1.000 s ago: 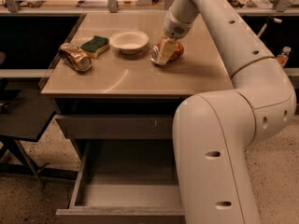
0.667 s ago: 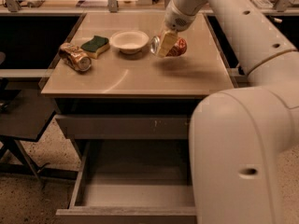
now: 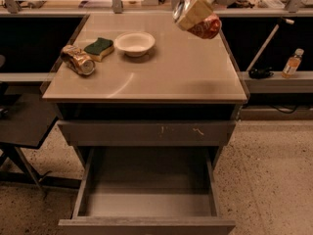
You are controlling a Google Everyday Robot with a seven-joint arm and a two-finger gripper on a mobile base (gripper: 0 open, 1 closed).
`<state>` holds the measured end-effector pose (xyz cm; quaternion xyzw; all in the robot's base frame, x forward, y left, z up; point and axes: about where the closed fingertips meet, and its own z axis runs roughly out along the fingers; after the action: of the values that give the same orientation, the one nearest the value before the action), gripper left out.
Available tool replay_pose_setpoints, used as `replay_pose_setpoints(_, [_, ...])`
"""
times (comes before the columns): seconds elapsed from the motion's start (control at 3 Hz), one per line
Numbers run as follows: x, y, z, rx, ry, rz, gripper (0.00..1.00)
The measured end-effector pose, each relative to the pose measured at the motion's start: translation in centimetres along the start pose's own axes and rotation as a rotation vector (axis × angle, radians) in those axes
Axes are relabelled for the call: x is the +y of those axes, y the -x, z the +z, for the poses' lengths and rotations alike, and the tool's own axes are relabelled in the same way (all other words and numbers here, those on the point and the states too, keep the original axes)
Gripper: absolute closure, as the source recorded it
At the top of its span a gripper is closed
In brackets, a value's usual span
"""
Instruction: Place coke can into middle drawer
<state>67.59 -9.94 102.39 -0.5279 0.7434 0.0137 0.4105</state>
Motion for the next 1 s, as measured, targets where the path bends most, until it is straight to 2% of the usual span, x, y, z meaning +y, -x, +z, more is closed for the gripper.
replay_pose_setpoints(0.33, [5.9,6.9,-8.3,-0.176,-0.049,0.104,1.00])
replay_pose_setpoints(0.67, [10.8,9.7,-11.0,-0.214,-0.020,0.101,1.00])
replay_pose_setpoints(1.0, [11.4,9.7,-10.6,-0.213,-0.024,0.080,1.00])
